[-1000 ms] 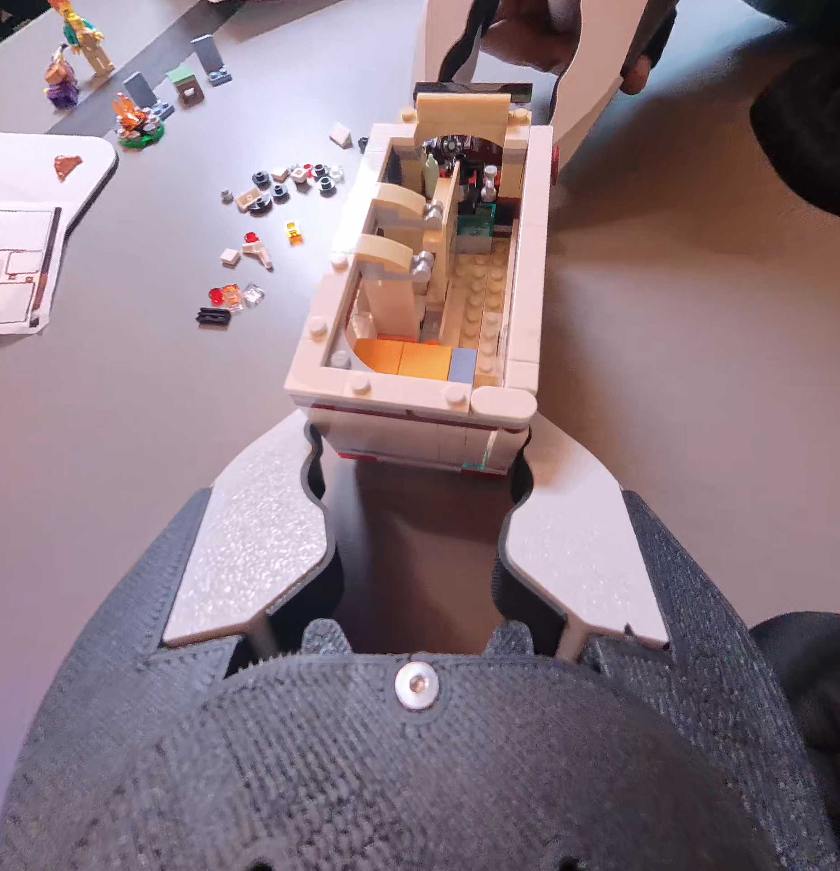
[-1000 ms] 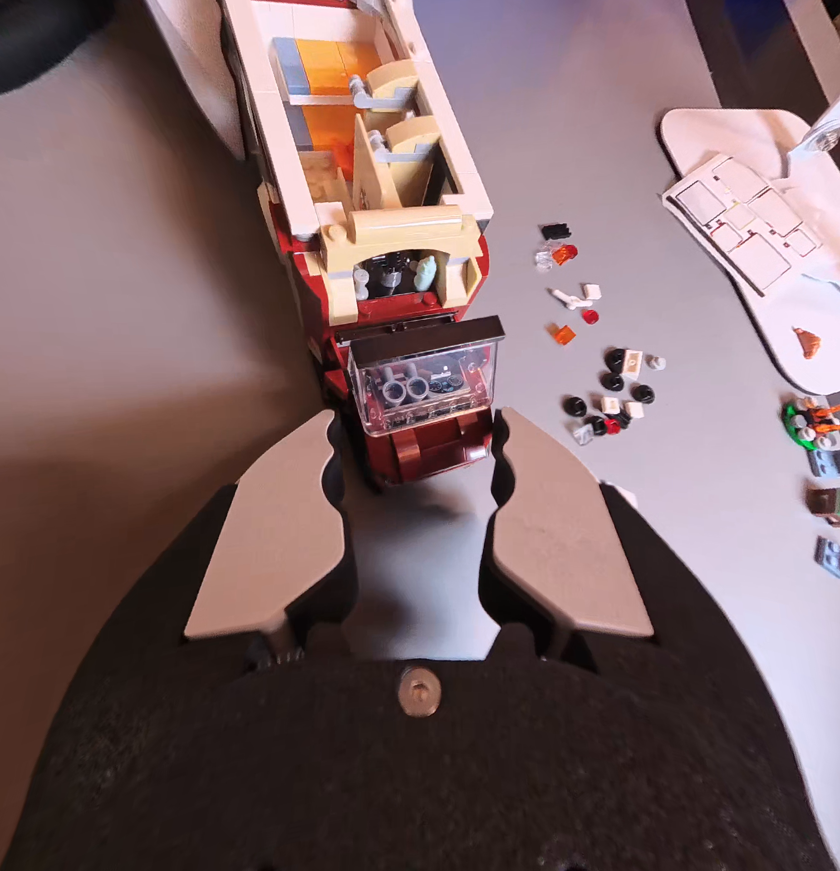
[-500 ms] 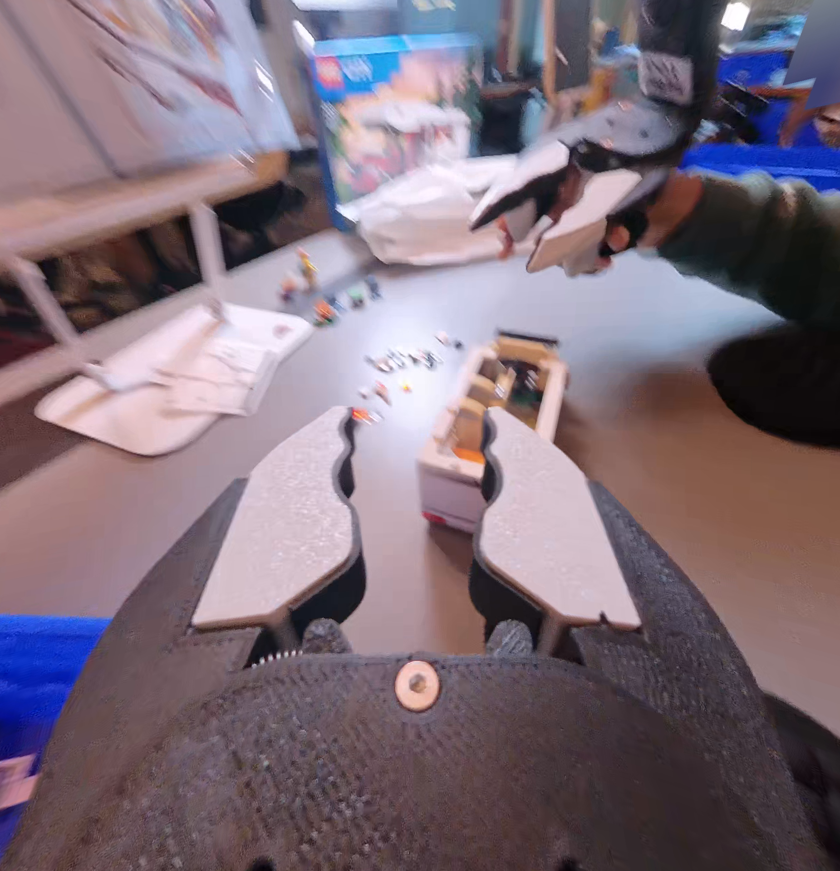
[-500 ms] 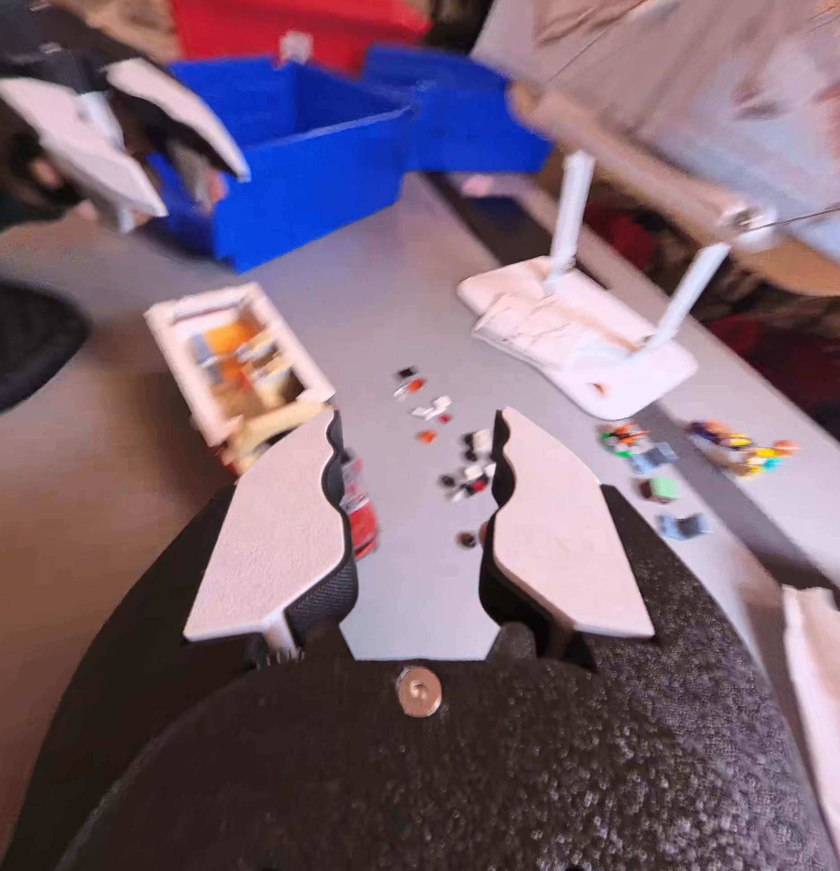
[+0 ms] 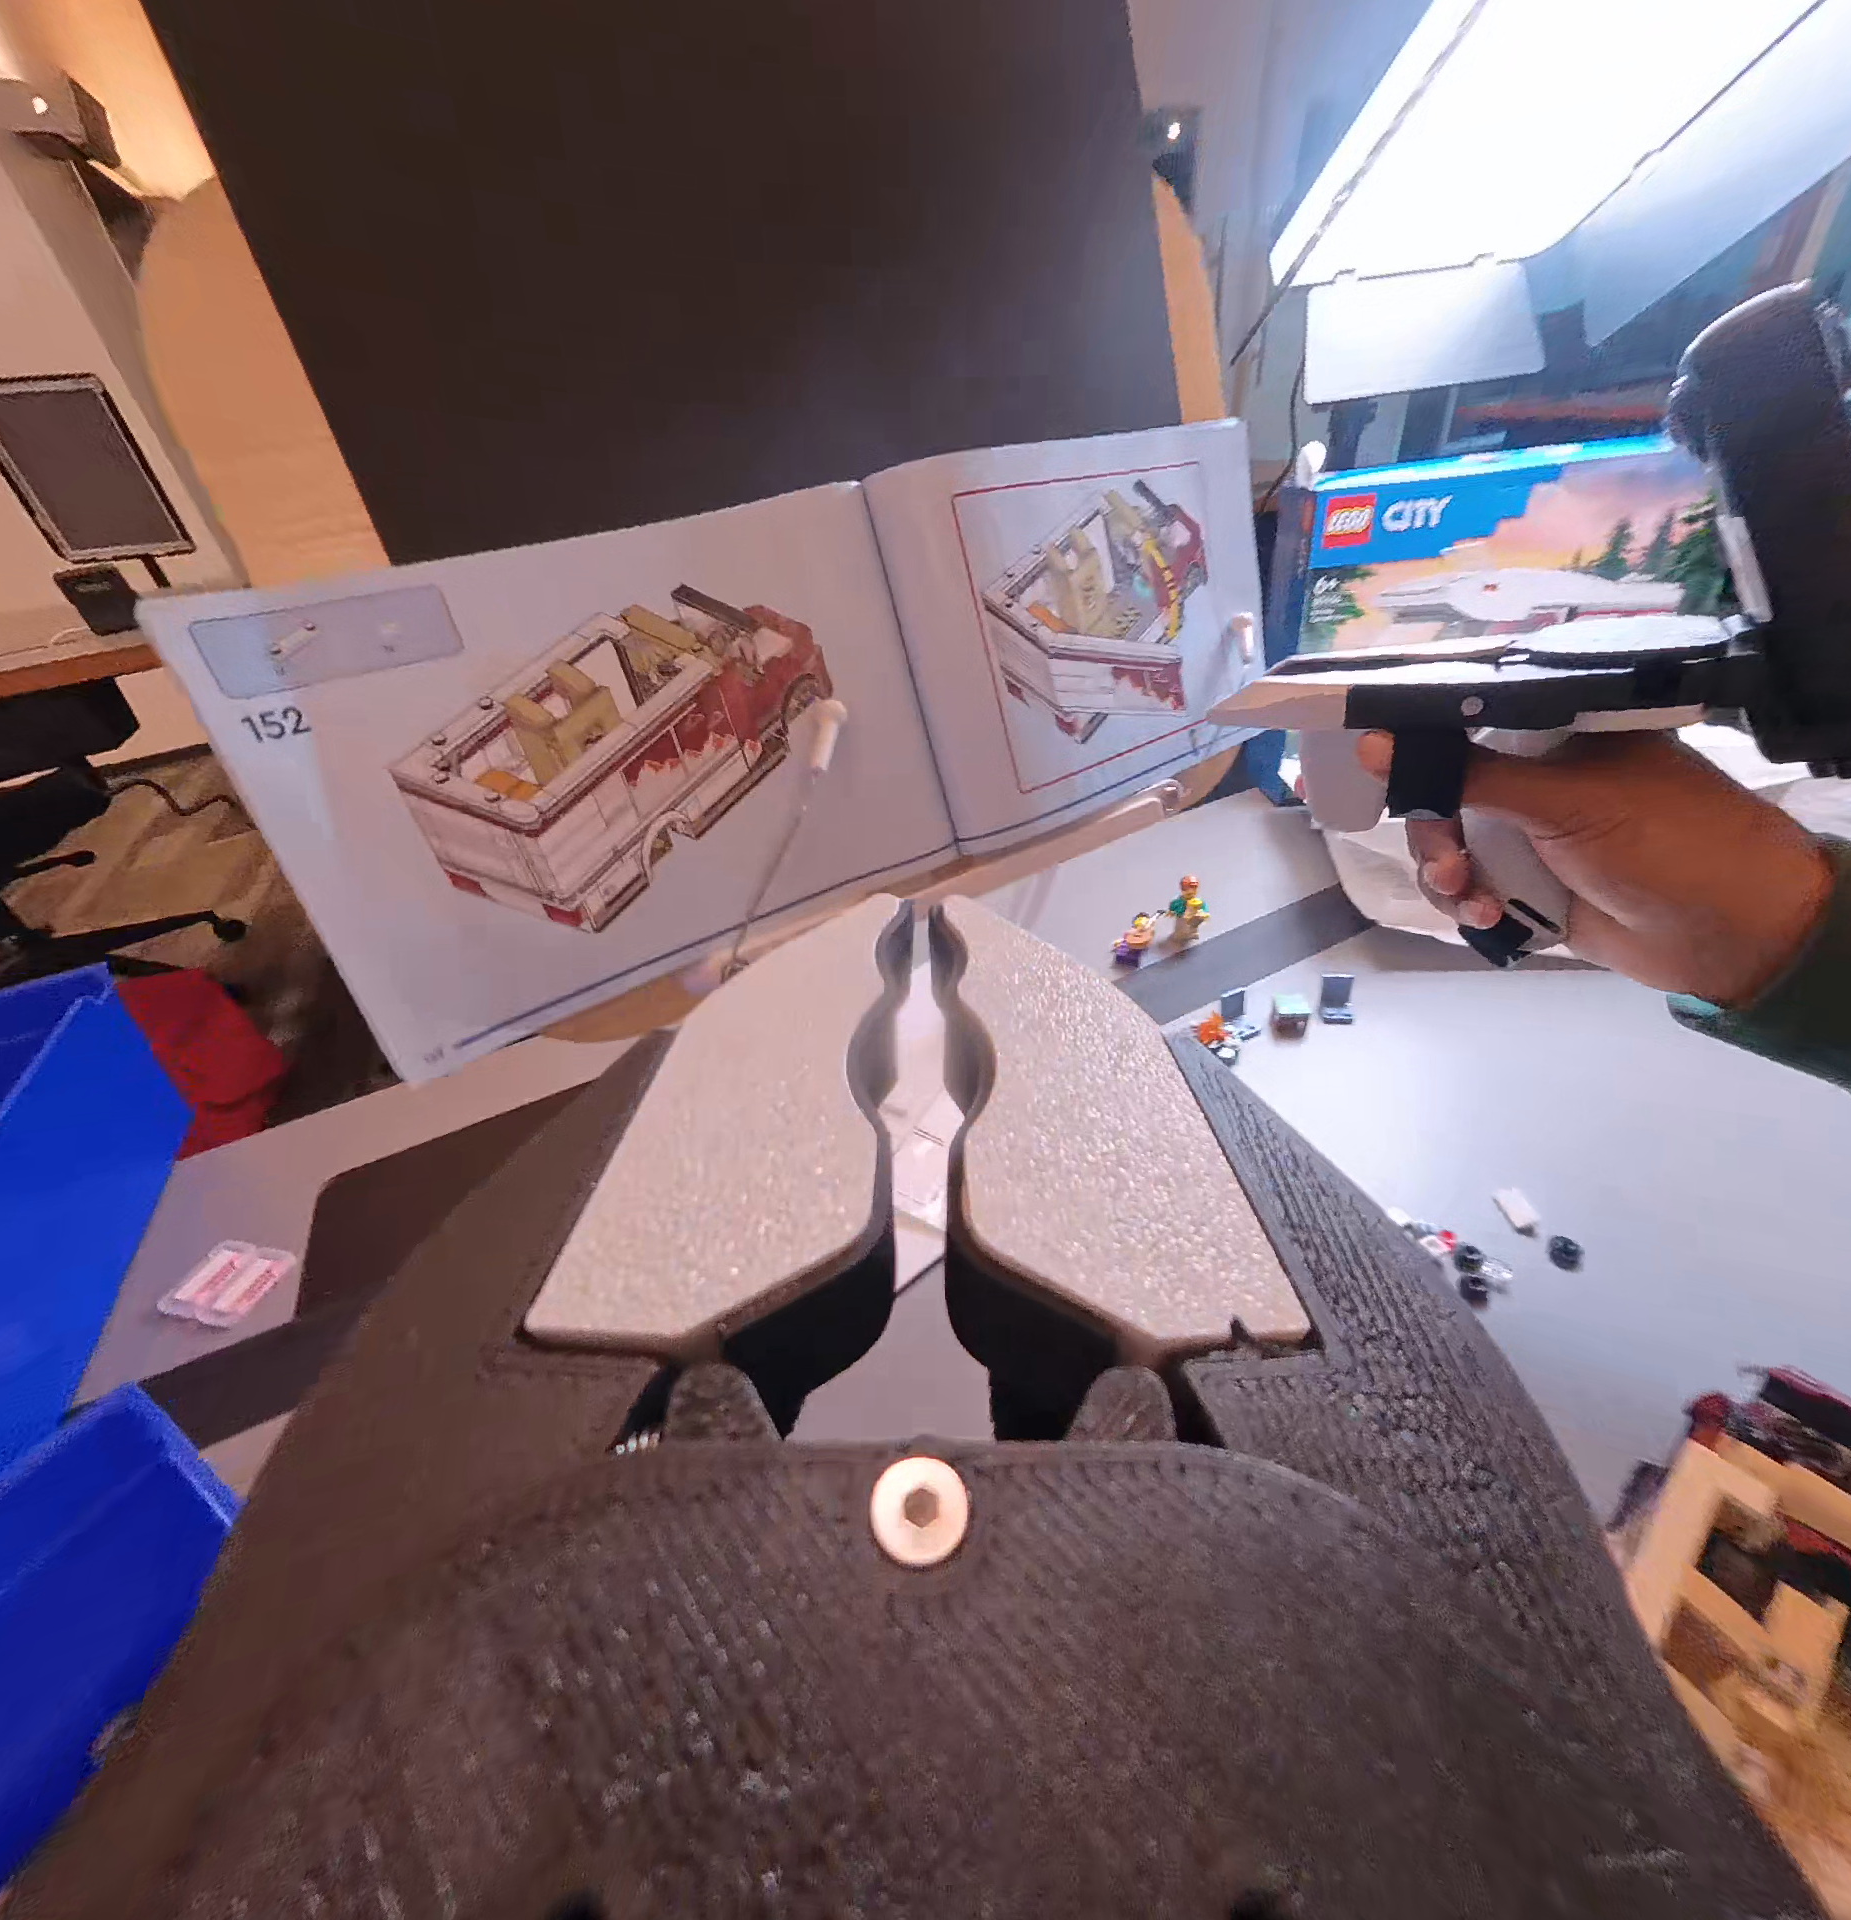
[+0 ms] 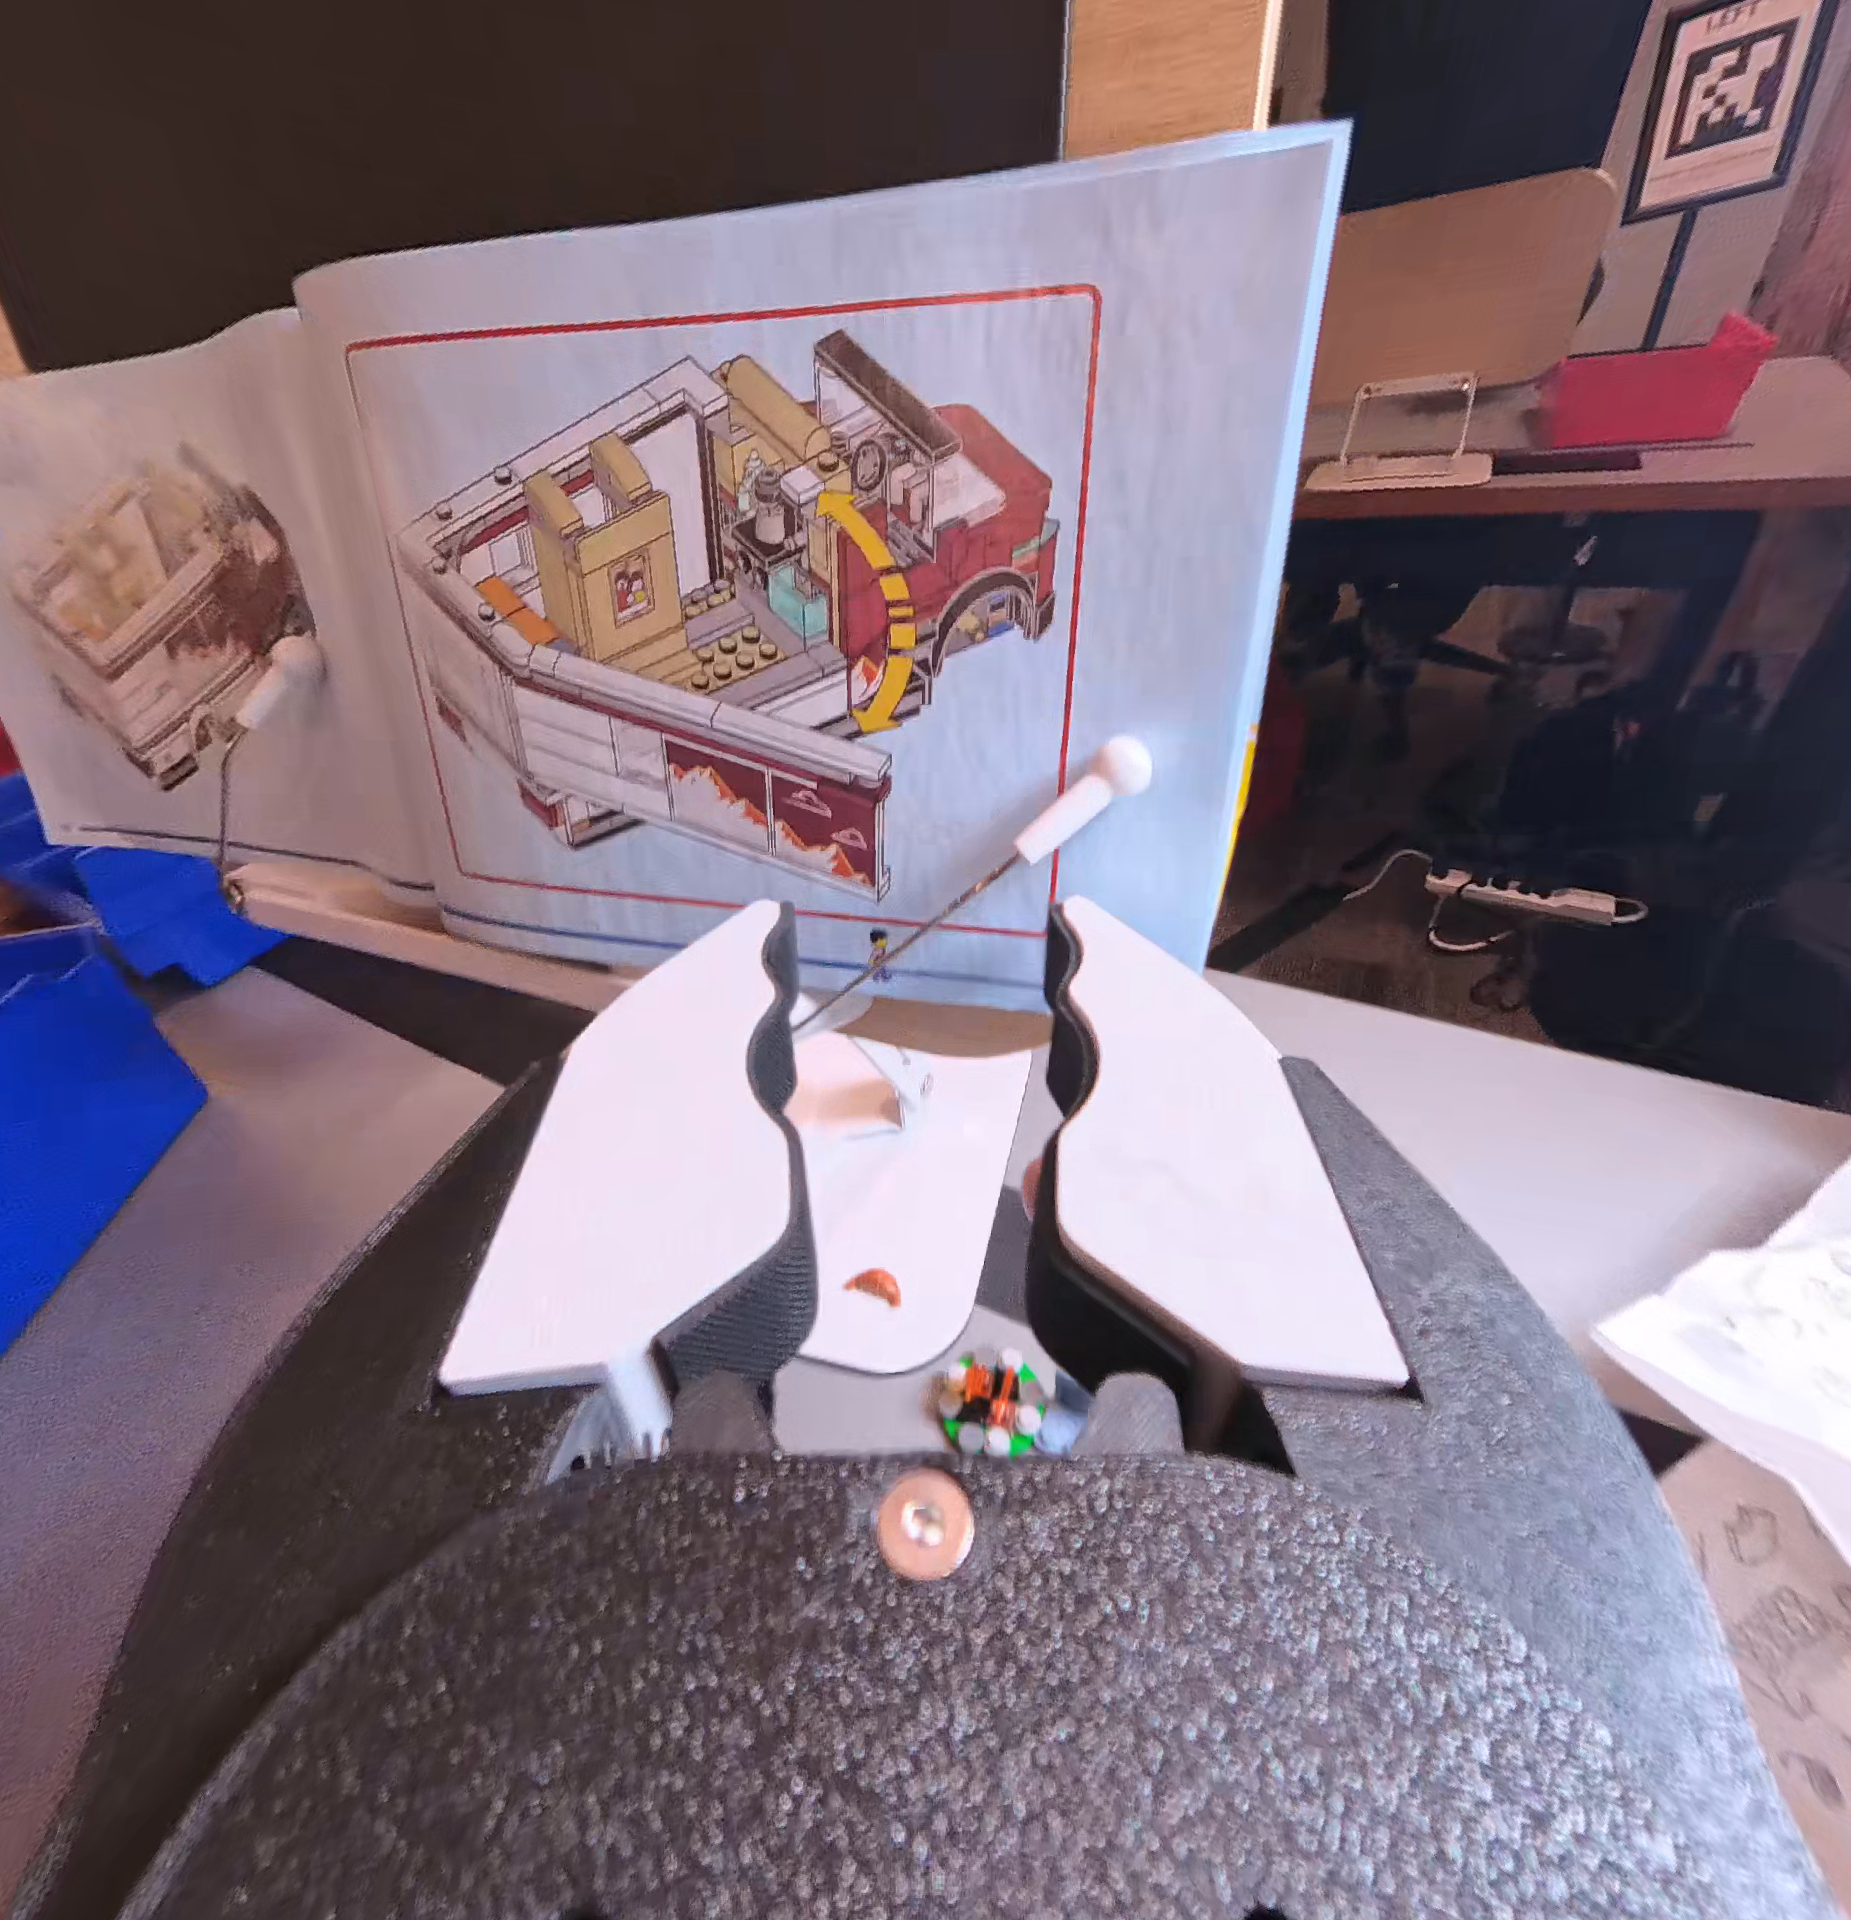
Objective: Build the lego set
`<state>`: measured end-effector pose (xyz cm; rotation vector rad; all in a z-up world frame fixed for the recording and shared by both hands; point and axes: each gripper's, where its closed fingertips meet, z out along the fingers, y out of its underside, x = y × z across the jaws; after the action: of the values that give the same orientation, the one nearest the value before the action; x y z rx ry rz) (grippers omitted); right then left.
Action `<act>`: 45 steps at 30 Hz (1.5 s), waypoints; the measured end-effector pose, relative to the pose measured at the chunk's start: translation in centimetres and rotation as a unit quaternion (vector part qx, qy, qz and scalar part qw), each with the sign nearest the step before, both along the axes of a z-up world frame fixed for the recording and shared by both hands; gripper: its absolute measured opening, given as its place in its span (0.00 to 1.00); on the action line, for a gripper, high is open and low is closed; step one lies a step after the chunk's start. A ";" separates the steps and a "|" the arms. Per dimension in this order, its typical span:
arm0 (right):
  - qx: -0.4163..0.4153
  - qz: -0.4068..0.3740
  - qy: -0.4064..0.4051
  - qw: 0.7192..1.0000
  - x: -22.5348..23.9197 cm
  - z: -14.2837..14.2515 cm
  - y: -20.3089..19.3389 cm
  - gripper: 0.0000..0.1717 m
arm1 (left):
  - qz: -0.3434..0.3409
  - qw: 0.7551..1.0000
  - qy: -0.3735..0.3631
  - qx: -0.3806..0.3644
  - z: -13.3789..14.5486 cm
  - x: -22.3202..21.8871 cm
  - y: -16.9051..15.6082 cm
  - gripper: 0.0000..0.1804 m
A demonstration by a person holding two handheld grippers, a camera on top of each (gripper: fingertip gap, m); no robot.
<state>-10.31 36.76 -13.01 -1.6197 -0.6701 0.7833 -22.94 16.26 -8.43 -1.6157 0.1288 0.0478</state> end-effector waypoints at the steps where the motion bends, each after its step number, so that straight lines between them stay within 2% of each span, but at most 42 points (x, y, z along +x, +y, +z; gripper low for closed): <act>1: 0.008 -0.002 0.004 1.000 -0.3 0.2 0.2 0.23 | 0.003 1.000 0.006 -0.011 -0.1 -0.4 0.9 0.03; 3: 0.020 -0.016 0.005 1.000 -0.5 0.5 0.7 0.18 | 0.011 1.000 0.016 -0.023 -0.2 -1.3 2.4 0.05; 6: 0.047 -0.032 0.001 0.998 -0.3 0.6 1.1 0.07 | 0.009 0.999 0.017 -0.036 -0.3 -1.9 4.2 0.07; 14: 0.088 -0.040 -0.005 0.995 0.1 0.4 1.2 0.07 | -0.023 0.997 0.029 -0.065 -2.0 -0.1 7.9 0.05; 21: 0.112 -0.049 -0.015 0.992 0.0 0.6 1.0 0.07 | -0.017 0.994 0.058 -0.094 -2.6 1.0 12.4 0.03; 28: 0.128 -0.049 -0.015 0.990 -0.1 0.7 1.0 0.07 | -0.010 0.991 0.088 -0.103 -3.4 2.1 15.1 0.01; 37: 0.141 -0.048 -0.015 0.989 0.0 0.7 0.8 0.07 | 0.000 0.989 0.114 -0.095 -3.1 1.8 14.7 0.01; 42: 0.065 -0.032 0.040 0.997 0.7 -0.5 0.8 0.07 | 0.048 0.989 0.127 -0.048 -1.4 -0.9 12.6 0.07; 45: -0.021 0.007 0.096 0.995 0.9 -1.8 0.5 0.09 | 0.063 0.987 0.135 -0.066 -2.0 -2.4 11.9 0.15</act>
<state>-9.38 37.24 -14.81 -1.5562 -0.5320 0.9555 -25.33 28.19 -10.45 -1.7419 0.2422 0.3625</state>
